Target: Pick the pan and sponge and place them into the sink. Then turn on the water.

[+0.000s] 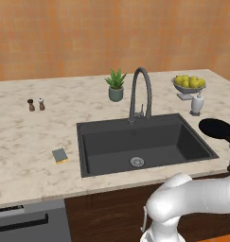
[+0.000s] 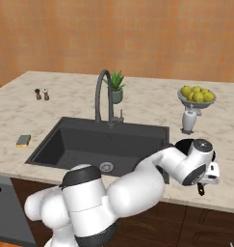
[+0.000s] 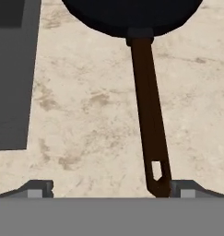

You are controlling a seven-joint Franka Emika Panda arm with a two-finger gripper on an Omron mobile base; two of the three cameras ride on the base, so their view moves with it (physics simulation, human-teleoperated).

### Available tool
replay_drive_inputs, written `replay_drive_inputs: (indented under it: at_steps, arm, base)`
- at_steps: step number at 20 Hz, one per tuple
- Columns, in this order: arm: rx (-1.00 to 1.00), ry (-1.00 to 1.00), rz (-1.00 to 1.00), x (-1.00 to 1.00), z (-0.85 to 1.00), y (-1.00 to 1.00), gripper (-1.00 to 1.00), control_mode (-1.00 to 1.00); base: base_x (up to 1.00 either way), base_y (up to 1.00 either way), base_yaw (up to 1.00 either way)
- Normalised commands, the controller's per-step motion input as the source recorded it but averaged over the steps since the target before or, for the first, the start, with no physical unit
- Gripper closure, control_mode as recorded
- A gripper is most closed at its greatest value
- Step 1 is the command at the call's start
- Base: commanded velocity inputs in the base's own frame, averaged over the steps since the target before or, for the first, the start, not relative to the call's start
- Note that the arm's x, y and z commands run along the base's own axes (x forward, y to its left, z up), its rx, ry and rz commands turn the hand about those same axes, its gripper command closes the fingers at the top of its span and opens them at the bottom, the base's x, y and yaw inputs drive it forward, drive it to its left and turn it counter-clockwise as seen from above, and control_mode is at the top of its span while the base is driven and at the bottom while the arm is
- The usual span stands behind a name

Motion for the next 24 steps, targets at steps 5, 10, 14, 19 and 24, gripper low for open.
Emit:
replay_drive_inputs:
  at_steps: [5, 10, 14, 19, 24]
  arm:
    - [0.0, 0.0, 0.0, 0.25, -0.31, -0.31, -1.0, -1.0]
    - [0.0, 0.03, 0.0, 0.23, -0.38, -0.16, -1.0, -1.0]
    - [0.0, 0.01, 0.0, 0.19, -0.41, -0.14, -1.0, -1.0]
    - [0.0, 0.0, 0.0, 0.18, -0.44, -0.13, -1.0, -1.0]
    - [-0.01, 0.0, 0.0, 0.07, -0.52, -0.04, 1.0, -1.0]
  base:
    - [0.0, 0.0, 0.0]
    - [0.0, 0.0, 0.0]
    - [0.0, 0.0, 0.0]
    - [0.0, 0.0, 0.0]
    - [0.0, 0.0, 0.0]
